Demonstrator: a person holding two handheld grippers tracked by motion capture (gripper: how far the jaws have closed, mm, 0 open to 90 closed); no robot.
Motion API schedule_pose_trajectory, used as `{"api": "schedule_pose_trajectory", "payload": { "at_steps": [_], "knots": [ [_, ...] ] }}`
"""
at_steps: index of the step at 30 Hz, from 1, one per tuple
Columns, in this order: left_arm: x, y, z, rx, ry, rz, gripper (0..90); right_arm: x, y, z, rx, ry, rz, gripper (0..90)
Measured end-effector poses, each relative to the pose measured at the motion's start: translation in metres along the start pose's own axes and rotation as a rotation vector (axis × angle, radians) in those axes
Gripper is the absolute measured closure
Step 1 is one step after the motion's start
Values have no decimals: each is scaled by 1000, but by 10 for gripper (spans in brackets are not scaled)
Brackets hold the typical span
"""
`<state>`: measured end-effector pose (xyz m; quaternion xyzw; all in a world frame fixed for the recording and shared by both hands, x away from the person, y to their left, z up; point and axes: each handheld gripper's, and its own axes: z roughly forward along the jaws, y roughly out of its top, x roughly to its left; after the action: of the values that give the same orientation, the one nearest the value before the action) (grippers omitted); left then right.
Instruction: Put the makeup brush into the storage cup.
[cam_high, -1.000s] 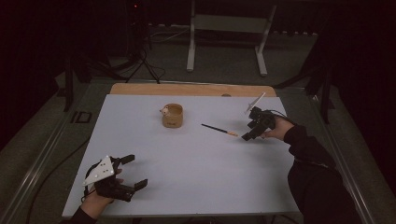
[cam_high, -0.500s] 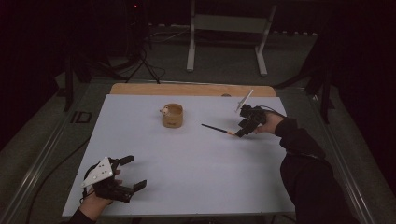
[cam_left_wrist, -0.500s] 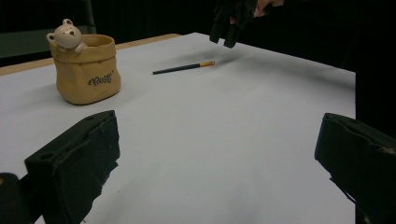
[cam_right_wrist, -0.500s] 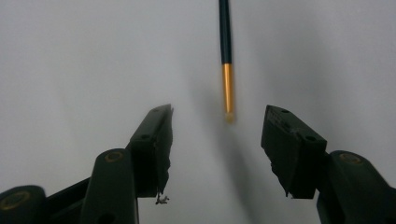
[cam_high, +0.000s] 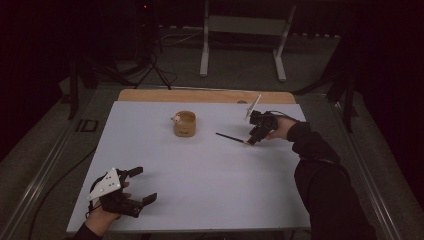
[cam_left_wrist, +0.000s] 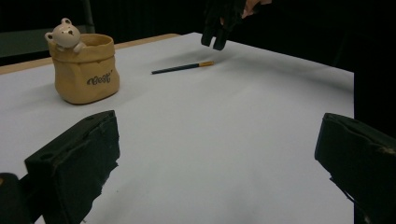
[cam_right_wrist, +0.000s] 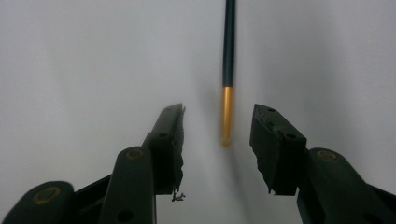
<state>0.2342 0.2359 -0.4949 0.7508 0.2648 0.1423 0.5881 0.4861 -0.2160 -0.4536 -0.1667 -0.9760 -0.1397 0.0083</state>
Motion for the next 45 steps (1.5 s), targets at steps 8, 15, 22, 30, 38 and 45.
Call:
{"api": "schedule_pose_trajectory", "payload": {
  "at_steps": [8, 15, 22, 30, 38, 45],
  "knots": [
    [0, 0, 0, 1, 0, -1, 11, -2, 7, 9, 21, 4, -23, 605],
    [0, 0, 0, 1, -2, -2, 11, -2, 11, 17, 42, 2, -26, 653],
    [0, 0, 0, 1, -3, -2, 11, -3, 13, 25, 68, -16, -38, 679],
    [1, -1, 0, 3, -5, -6, 11, -5, 14, 35, 100, -41, -43, 723],
    [1, -1, 0, 3, -6, -6, 11, -4, 17, 38, 95, -32, -42, 749],
    [1, -1, 0, 2, -5, -6, 11, -3, 16, 42, 121, -38, -46, 776]
  ]
}}
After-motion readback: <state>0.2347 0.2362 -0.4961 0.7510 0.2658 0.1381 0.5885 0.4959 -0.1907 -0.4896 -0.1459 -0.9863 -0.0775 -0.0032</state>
